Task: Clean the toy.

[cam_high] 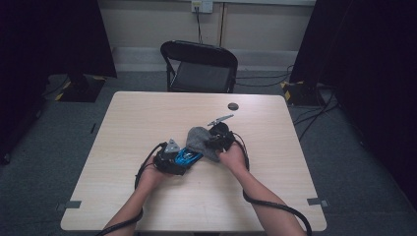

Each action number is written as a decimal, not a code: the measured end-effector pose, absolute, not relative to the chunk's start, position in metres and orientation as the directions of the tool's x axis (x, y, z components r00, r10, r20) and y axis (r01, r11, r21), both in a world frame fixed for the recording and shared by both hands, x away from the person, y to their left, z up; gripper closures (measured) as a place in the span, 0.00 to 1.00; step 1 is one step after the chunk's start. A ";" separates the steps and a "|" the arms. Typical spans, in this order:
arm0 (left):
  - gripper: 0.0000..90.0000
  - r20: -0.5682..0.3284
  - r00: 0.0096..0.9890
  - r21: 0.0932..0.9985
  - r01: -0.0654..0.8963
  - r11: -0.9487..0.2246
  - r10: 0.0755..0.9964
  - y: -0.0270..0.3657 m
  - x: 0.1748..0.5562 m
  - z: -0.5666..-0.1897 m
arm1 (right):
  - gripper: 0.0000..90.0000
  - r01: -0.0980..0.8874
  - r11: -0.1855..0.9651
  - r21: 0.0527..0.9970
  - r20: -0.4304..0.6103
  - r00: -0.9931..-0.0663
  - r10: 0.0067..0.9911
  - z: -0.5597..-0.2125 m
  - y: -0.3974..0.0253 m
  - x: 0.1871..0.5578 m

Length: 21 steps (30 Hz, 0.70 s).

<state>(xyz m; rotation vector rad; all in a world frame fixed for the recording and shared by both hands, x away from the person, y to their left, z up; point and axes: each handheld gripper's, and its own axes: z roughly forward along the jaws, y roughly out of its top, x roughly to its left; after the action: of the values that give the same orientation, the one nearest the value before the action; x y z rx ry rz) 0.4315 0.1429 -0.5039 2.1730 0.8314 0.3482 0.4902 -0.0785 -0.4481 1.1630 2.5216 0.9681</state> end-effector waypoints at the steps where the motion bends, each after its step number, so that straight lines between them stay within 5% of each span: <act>1: 0.29 -0.018 0.750 0.745 0.451 -0.492 0.662 0.143 0.431 -0.504 | 0.89 0.606 0.476 0.638 0.087 -0.670 0.737 -0.448 -0.079 0.490; 21: 0.29 -0.018 0.750 0.745 0.451 -0.491 0.662 0.143 0.431 -0.504 | 0.89 0.664 0.389 0.639 0.107 -0.578 0.809 -0.451 -0.104 0.512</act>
<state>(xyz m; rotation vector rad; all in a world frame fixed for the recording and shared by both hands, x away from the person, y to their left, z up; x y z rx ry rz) 0.4314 0.1429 -0.5039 2.1723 0.8315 0.3480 0.5119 -0.1038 -0.4511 1.3090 2.4251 0.9584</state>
